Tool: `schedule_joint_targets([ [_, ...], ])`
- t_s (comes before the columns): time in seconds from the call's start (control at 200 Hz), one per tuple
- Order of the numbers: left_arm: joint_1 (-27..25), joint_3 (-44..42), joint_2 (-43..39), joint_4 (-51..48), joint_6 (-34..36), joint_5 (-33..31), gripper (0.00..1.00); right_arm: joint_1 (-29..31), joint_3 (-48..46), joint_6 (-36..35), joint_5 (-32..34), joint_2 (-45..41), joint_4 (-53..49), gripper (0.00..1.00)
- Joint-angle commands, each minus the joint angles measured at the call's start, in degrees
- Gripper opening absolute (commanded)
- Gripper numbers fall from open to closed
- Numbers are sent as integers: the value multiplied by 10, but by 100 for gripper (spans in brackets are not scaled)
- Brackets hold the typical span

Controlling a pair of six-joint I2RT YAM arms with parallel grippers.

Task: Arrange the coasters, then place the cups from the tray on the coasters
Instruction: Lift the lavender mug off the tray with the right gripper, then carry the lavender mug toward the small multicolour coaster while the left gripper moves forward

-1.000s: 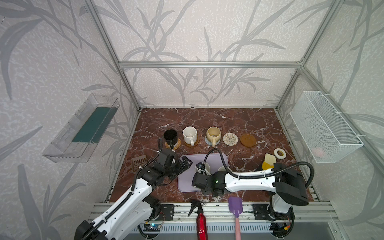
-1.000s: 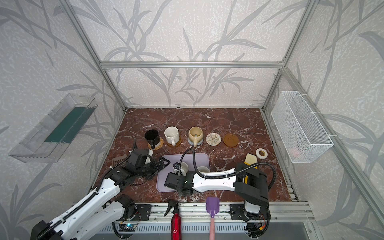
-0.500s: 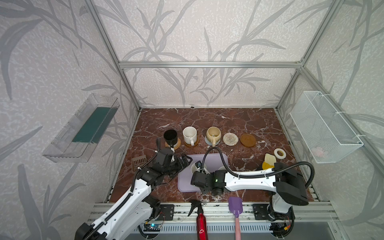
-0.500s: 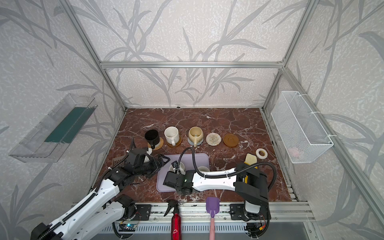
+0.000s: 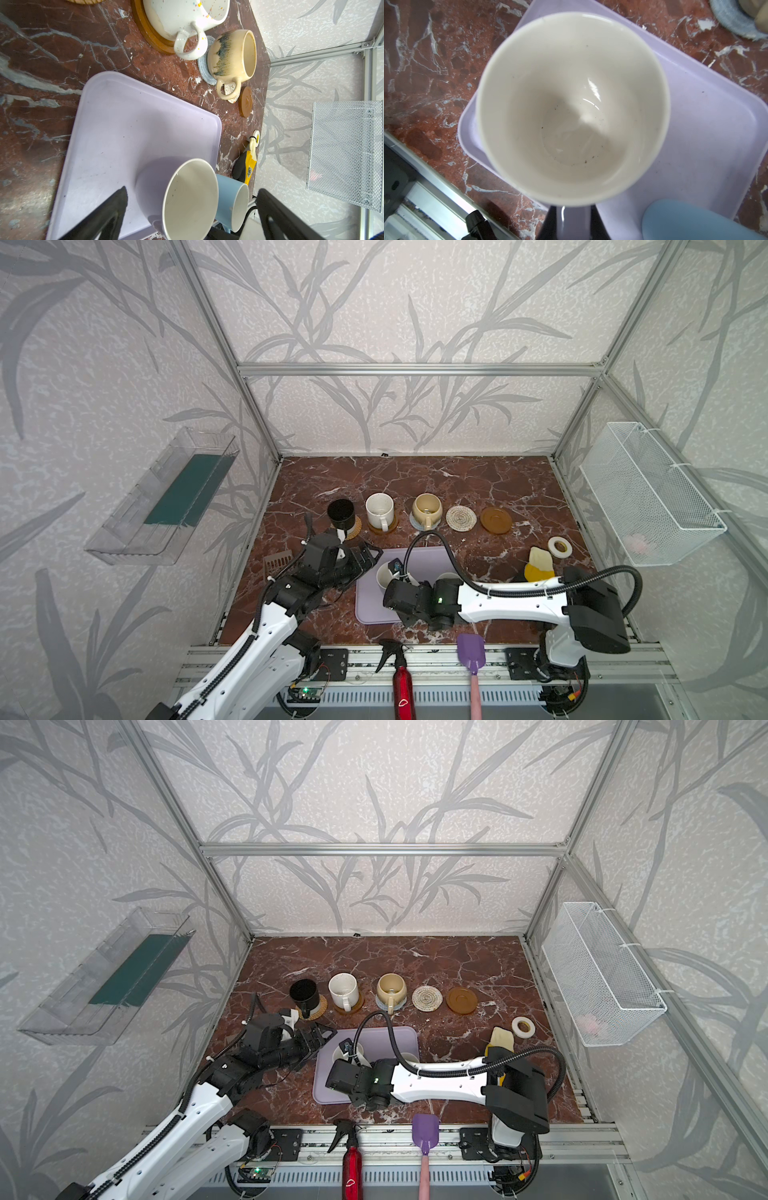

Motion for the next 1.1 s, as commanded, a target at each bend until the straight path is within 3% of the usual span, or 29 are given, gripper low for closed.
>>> schedule_joint_targets([
  [0.0,4,26,6,0,2,-1,98,-1,8,-11,37,-36,32,0],
  [0.635,-1,111,48,36,8,-1,99,-30,-25,-10,71,-150,75,0],
  [1.095,-109,226,158,44,50,-93,99,-119,-61,-44,75,-263,62,0],
])
